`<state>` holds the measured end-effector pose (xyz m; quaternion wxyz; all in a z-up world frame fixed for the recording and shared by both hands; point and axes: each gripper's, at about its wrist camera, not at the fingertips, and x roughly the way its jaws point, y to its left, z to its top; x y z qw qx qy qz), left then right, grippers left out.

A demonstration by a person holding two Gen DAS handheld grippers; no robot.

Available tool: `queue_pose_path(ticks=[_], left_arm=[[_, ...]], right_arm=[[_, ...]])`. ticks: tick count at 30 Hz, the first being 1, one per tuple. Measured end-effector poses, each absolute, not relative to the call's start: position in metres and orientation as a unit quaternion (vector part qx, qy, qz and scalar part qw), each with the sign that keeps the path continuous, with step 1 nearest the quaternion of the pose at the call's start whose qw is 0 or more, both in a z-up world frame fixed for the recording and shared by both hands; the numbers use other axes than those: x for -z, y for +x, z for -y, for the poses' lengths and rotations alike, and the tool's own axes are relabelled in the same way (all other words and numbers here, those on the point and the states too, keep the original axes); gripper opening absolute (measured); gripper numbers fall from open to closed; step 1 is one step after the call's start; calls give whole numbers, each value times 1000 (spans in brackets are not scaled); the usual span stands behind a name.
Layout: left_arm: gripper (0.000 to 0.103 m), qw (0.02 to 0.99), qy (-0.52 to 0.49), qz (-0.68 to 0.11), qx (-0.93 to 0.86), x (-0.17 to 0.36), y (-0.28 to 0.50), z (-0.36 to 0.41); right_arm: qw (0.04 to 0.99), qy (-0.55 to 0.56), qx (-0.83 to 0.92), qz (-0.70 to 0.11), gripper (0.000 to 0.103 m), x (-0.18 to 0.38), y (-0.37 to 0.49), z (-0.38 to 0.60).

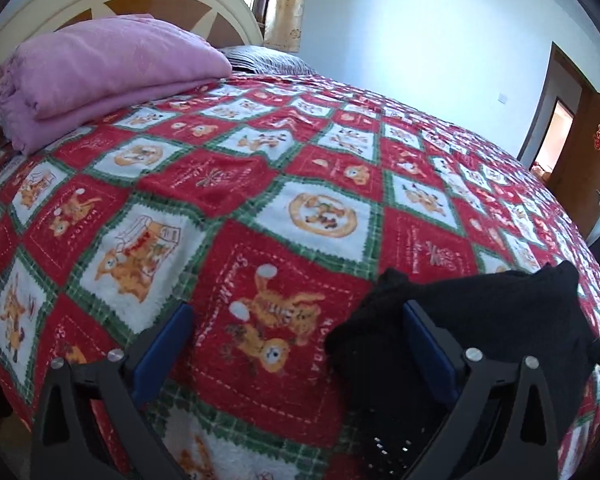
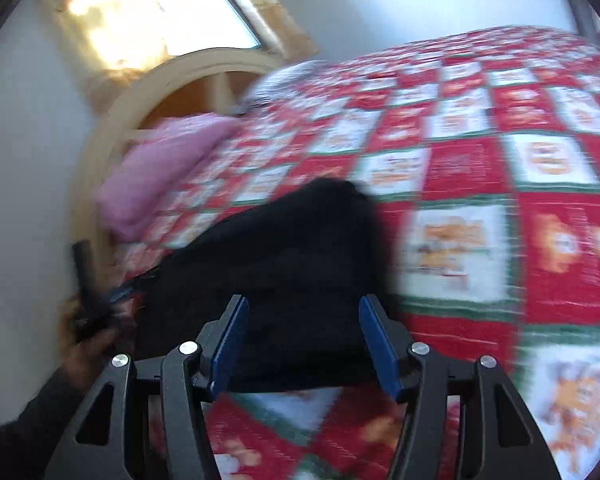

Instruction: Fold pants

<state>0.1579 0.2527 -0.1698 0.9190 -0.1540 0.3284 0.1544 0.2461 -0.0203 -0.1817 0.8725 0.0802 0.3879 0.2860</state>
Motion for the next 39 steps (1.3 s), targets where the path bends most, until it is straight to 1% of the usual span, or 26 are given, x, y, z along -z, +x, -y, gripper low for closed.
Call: queue_pose_path(ticks=[2,3,6,10,16,24,31,35,39], left_arm=[[103,921,-152,-324,-153,170,158,-252],[103,921,-152,-324,-151,169,157,-252],[103,920,-163,-325,-145,168,154,-256],[103,915,-164,-335,-154,159,149,-256],[103,926,-122,-317,-165,127,121,-243],[103,933,-107,-309,-149,104,91,-222],[103,945,-117,-281,-117,85,69,-197],[103,951,-118,-267,-101,73,64,-184],[103,956,-110,-257,-92,66,60,-173]], right_arm=[[860,126,-311,-383,61,191,252,35],[859,131,-317,-381,61,192,252,38],[863,116,-316,-377,61,192,252,37],[863,124,-317,-373,61,191,252,41],[883,118,-286,-354,61,176,225,53],[884,108,-282,-358,62,165,212,46],[909,43,-286,-302,63,119,171,27],[924,7,-286,-253,70,88,141,18],[930,-4,-290,-227,70,72,127,15]])
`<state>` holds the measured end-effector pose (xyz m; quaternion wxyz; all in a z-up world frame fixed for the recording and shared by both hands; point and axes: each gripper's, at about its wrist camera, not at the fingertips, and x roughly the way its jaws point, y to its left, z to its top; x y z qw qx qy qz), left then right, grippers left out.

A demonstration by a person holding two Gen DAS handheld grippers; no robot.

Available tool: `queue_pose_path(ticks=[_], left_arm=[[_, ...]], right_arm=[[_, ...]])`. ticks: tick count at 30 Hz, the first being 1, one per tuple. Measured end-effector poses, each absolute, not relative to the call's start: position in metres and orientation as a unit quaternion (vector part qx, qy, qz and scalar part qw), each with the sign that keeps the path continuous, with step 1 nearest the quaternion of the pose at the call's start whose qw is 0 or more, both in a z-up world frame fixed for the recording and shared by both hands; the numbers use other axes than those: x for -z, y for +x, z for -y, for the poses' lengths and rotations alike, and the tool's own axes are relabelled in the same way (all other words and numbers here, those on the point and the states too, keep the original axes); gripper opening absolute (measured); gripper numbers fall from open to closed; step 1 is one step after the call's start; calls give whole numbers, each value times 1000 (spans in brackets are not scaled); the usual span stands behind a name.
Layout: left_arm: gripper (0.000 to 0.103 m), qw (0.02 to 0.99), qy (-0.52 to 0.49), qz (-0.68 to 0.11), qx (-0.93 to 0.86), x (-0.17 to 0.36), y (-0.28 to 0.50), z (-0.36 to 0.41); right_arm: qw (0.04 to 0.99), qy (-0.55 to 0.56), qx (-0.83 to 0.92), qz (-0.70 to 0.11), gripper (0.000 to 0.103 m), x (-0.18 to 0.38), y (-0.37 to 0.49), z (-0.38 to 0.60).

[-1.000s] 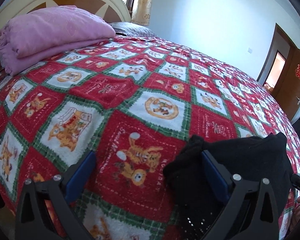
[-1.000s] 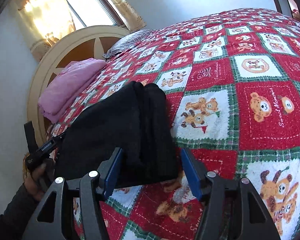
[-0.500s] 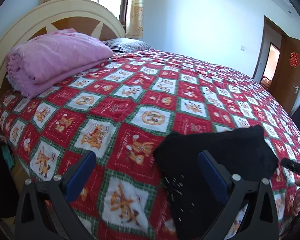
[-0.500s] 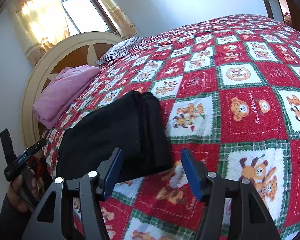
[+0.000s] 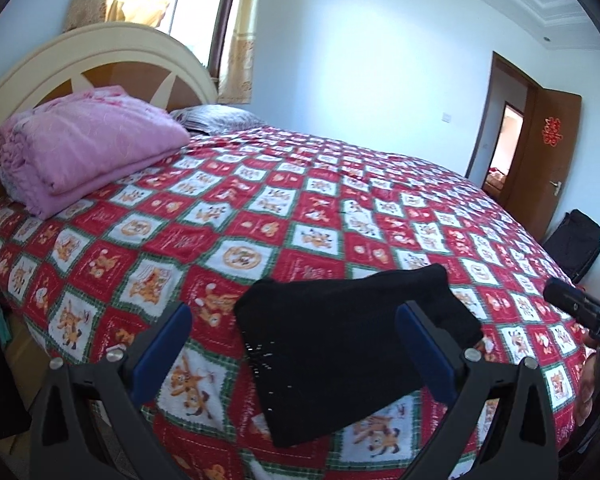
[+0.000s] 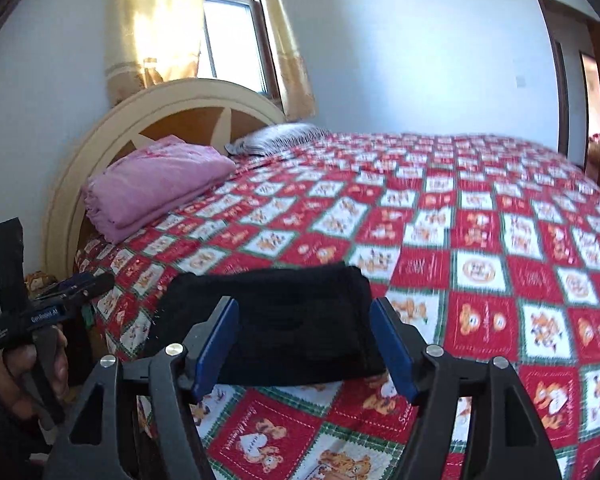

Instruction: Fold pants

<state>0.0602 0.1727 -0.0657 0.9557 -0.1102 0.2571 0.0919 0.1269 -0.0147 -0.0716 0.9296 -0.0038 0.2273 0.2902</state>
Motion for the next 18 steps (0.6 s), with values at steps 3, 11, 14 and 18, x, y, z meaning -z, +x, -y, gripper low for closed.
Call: queue_pose_path(ticks=[3,11,14,18], left_arm=[[103,957,-103,-255,-91,64,59,-168],[103,960,-93,-246,-96,60,55,-165],[103,960,-93,-244,-98,59,54,-166],[103,960,-92,-245,-98,59,54,-166]], right_arm=[[930,-4,-289,-225,70,69,125,15],[937,6,-274,-219,70,64,124,21],[938,2,-273,-214,70,63,122,20],[937,-3,-273,-217,70,64,121,17]])
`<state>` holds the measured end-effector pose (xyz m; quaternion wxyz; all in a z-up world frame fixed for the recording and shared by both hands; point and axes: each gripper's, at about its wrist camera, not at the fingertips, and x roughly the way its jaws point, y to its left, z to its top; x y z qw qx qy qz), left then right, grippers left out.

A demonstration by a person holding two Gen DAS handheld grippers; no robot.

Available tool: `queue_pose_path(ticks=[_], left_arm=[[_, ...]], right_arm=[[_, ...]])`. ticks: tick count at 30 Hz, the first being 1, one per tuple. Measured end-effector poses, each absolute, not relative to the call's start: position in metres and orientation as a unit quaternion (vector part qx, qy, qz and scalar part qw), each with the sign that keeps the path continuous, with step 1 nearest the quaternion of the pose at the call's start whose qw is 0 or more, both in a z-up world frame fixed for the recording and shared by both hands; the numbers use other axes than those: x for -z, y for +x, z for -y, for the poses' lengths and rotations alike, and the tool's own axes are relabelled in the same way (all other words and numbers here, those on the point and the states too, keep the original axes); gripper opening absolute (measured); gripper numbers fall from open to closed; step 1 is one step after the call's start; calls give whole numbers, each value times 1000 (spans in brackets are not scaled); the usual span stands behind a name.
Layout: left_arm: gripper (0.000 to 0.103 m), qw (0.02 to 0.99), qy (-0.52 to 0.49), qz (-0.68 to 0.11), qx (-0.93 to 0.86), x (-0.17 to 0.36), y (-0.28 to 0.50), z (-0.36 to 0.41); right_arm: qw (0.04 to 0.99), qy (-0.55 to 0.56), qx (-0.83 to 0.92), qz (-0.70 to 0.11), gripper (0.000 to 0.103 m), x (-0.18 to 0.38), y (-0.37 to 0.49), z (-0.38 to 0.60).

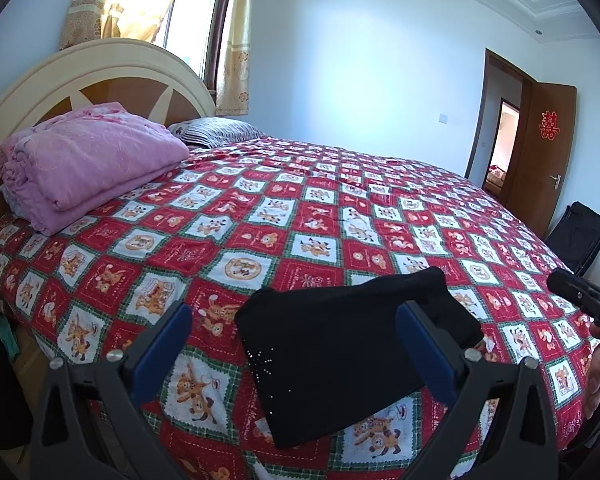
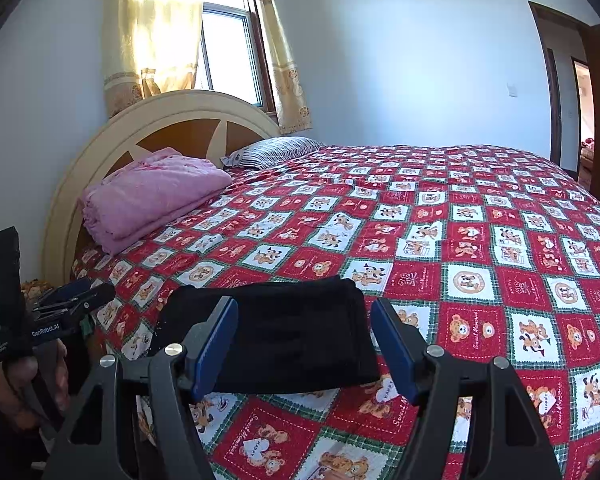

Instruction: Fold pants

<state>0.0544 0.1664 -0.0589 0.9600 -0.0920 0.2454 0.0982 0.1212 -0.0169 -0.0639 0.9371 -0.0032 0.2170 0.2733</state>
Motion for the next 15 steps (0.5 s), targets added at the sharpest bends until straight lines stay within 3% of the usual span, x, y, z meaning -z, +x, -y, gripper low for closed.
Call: queue_pose_path(ticks=[15], left_arm=[[103,967,-50,-228,-99,51,52,-152]], right_arm=[[944,-11,-262,-202,71,59,117,19]])
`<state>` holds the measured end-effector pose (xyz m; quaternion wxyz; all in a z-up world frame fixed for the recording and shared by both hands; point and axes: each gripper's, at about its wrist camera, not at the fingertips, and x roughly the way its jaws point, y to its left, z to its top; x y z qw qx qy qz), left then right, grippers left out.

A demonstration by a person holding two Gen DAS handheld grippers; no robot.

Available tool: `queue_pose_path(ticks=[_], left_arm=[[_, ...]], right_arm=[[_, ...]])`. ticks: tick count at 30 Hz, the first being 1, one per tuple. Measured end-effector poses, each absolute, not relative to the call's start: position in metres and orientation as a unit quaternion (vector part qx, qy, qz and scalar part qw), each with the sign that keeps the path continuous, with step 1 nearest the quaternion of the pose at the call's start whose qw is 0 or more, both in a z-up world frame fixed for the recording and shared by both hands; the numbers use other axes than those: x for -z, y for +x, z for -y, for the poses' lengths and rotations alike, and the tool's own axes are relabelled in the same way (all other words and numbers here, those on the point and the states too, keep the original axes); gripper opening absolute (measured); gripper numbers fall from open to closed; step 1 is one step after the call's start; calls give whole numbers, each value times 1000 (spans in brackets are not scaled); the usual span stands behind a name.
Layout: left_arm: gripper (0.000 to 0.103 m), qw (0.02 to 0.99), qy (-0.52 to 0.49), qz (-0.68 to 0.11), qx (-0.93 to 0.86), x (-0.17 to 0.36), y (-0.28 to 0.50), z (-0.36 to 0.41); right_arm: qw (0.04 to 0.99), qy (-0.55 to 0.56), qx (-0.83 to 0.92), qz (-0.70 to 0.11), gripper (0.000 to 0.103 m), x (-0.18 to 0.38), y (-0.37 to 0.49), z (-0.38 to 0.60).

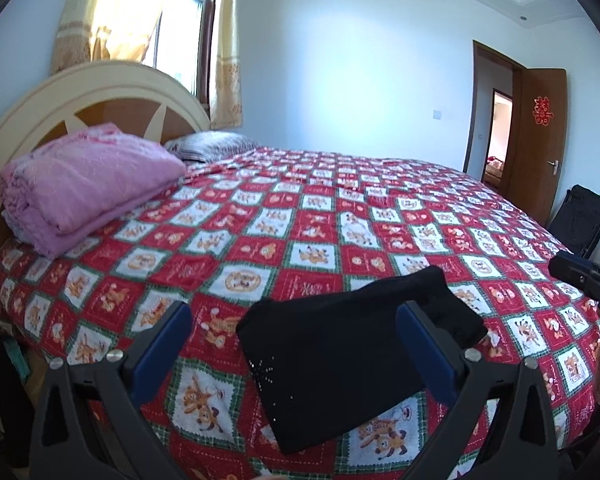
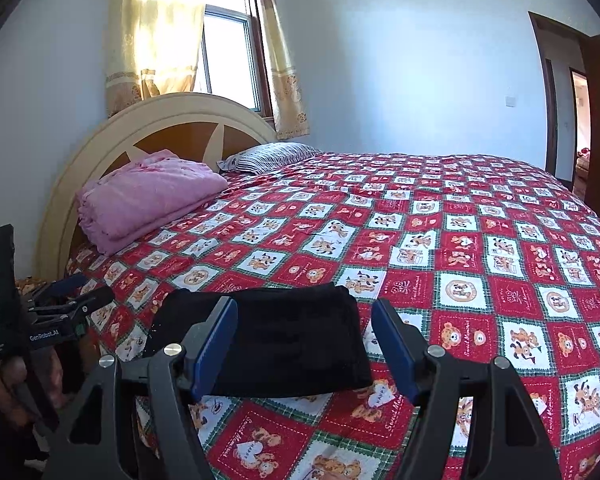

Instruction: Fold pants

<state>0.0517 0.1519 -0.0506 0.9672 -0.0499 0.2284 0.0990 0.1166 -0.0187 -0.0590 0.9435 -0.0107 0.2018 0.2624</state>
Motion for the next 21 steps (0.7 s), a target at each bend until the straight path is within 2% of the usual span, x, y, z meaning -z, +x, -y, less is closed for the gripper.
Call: queue_pose_path(ticks=[9,21], left_arm=[[103,974,-52,-203,-88,40,46,-151],[103,968,-65,-221,-97,48,50,-161]], right_arm=[[946,-19,-262,-191,71,56,114,18],[942,-34,-271,-195,71,59,111,10]])
